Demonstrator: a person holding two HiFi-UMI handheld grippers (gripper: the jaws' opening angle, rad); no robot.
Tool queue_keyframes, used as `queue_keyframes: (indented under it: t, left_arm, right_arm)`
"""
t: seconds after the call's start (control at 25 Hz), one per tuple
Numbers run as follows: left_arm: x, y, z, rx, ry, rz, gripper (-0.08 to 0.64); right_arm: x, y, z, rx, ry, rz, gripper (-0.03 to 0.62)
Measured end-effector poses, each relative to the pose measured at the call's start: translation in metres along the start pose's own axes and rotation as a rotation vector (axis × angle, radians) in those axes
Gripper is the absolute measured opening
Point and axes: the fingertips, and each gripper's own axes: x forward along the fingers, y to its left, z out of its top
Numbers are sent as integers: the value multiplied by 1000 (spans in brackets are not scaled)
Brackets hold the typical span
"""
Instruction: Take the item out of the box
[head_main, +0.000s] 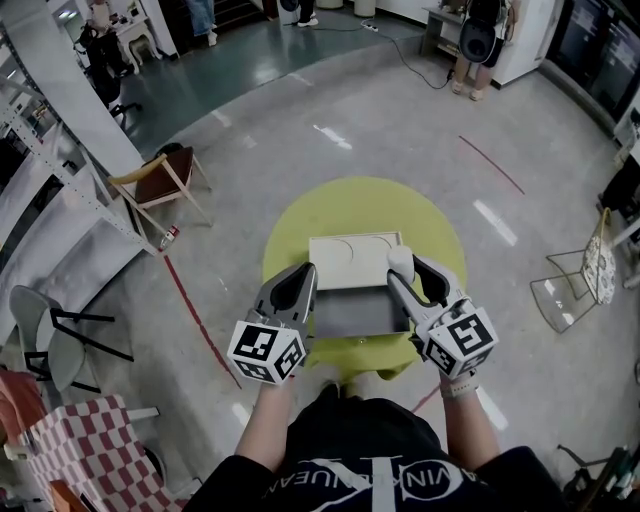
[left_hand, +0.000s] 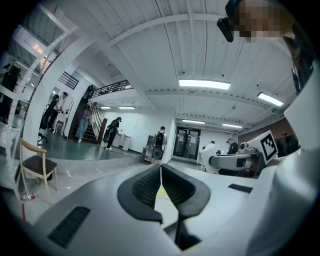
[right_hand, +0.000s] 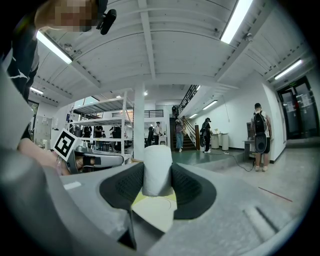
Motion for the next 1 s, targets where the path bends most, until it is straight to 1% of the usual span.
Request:
queue_keyframes:
  t: [1.0]
  left_arm:
    - [3, 8, -4, -8, 19, -4, 15]
  right_arm:
    - [6, -2, -4, 3, 12, -16, 167]
